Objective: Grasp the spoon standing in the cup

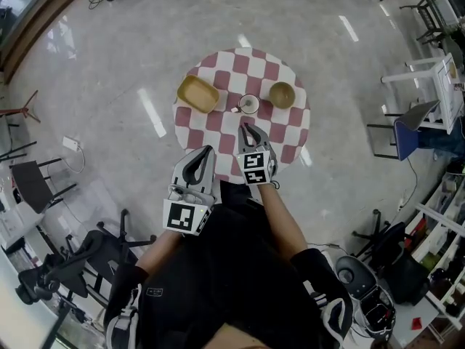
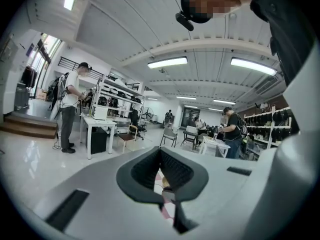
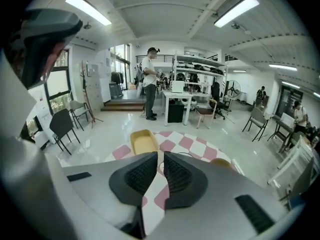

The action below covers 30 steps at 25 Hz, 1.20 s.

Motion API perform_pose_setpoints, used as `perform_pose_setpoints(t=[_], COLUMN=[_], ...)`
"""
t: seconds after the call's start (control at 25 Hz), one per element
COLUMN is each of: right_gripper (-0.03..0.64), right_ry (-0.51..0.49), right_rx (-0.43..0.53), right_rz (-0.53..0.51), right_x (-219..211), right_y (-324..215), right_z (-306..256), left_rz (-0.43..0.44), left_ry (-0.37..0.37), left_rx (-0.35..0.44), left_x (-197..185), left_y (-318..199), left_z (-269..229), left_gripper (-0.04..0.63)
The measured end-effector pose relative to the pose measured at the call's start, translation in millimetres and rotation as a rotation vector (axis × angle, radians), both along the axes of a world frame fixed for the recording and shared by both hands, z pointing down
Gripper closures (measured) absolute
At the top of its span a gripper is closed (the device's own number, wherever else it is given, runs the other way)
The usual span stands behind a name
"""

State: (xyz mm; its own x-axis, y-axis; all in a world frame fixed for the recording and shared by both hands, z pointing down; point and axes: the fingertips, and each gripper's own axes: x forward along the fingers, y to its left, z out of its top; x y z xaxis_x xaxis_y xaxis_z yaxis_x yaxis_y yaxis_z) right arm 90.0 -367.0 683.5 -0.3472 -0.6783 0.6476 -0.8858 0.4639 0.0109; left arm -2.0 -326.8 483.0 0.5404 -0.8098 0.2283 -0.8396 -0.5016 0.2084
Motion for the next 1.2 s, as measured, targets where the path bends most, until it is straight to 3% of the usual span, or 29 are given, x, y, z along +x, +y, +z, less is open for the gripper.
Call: perform_pose_setpoints(t=[0.2,0.68,1.2], right_gripper=[0.528,0.506,0.554], right_ry=[0.083,0.195,0.238], right_rx=[-0.05,-0.079,-0.051], right_rz=[-0.046,-0.133,-0.092], right_x=[2,-5,2], right_y=[-18,-49,-54], right_z=[37,89,96], left_rz=[-0.011,-0.062,-0.085], left_ry=[-0.003,-0.018,-0.018], left_rx=[-0.014,-0.057,-0.057], left_x=[6,3,-8], left_y=[-9,-14,-3], left_z=[7,23,21], left_gripper=[0.586,0.586,0.586])
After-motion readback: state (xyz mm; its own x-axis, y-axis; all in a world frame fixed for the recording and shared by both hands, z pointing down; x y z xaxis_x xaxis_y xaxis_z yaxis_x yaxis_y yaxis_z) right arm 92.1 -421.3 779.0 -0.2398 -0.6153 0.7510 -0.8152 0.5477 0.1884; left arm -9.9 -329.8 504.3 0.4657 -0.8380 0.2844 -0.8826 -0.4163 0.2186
